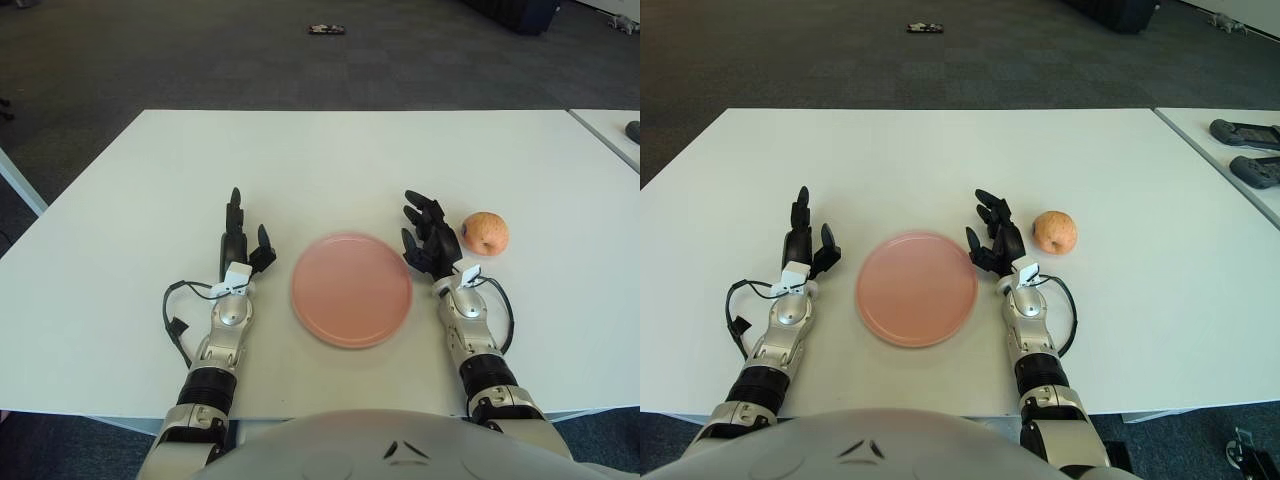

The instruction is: Put the apple into the plate.

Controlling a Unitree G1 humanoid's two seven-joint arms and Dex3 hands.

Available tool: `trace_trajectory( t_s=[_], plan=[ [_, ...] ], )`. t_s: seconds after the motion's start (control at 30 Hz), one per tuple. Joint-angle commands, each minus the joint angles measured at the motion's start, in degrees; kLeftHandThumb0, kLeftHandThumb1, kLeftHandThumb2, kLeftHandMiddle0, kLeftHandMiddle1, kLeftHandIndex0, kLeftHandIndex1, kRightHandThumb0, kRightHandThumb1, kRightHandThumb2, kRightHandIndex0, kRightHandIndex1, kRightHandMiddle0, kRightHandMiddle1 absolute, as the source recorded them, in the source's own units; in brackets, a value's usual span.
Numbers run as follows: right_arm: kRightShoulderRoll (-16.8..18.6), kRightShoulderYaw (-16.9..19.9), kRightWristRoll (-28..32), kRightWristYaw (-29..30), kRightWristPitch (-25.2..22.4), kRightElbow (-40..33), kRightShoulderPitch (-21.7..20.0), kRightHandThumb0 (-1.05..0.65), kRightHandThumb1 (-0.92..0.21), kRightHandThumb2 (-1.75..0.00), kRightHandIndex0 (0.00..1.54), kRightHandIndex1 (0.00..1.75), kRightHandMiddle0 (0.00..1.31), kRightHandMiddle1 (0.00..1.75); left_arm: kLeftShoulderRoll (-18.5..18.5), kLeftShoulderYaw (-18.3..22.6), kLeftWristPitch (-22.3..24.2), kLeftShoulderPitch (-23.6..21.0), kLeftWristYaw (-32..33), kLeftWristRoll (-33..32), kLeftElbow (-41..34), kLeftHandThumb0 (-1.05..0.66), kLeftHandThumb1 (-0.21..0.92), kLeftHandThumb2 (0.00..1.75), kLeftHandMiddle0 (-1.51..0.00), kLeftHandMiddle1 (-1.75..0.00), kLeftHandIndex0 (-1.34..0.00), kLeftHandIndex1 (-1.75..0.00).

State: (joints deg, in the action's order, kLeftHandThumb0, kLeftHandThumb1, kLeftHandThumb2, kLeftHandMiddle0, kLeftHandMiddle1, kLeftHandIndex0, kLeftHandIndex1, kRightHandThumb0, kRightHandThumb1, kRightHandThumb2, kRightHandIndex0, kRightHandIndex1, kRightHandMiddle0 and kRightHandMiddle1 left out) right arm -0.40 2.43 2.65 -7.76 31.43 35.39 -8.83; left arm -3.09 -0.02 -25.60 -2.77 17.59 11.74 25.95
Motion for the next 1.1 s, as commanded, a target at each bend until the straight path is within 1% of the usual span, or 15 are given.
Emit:
trace_trajectory(
  t_s=[0.0,0.4,0.57,0.9,1.0,1.07],
  plan=[
    [-0.35,0.17,0.22,-0.40,-1.32,2.32,1.97,-0.51,-0.73,-0.71,0.23,0.49,0.00,0.65,0.42,-0.01,0.55,1.84,-0.10,-0.02,1.15,-0.79,0.92,0.97,-0.06,-0.01,0.00,-0.06],
    [-0.45,0.39,-0.09,-0.21,-1.36,2.52,1.94,-0.49,-0.73,-0.72,0.24,0.50,0.00,0.65,0.59,-0.09,0.38,1.95,0.22,0.25,1.00,-0.79,0.92,0.98,-0.05,0.00,0.00,-0.05],
    [-0.55,0.37,-0.25,-0.06,-1.43,2.38,2.05,-0.49,-0.72,-0.72,0.24,0.51,0.00,0.65,0.60,-0.02,0.59,1.99,0.27,0.25,1.06,-0.79,0.92,0.98,-0.06,-0.01,0.00,-0.07],
    [-0.56,0.51,0.64,-1.58,0.47,2.52,2.21,-0.49,-0.71,-0.72,0.24,0.51,0.00,0.67,0.58,-0.03,0.49,1.93,0.57,0.52,1.26,-0.80,0.92,0.98,-0.06,0.00,0.00,-0.09],
    [-0.52,-0.03,1.02,-1.39,-3.46,-6.89,5.80,-0.49,-0.71,-0.72,0.22,0.50,0.00,0.66,0.55,-0.05,0.46,1.89,0.61,0.54,1.40,-0.80,0.92,0.98,-0.06,0.00,0.00,-0.09],
    [-0.43,-0.14,1.38,-1.05,-6.18,-11.95,7.40,-0.50,-0.71,-0.72,0.21,0.49,0.00,0.64,0.53,-0.06,0.42,1.86,0.61,0.54,1.50,-0.80,0.92,0.98,-0.06,0.00,0.00,-0.09]
  ],
)
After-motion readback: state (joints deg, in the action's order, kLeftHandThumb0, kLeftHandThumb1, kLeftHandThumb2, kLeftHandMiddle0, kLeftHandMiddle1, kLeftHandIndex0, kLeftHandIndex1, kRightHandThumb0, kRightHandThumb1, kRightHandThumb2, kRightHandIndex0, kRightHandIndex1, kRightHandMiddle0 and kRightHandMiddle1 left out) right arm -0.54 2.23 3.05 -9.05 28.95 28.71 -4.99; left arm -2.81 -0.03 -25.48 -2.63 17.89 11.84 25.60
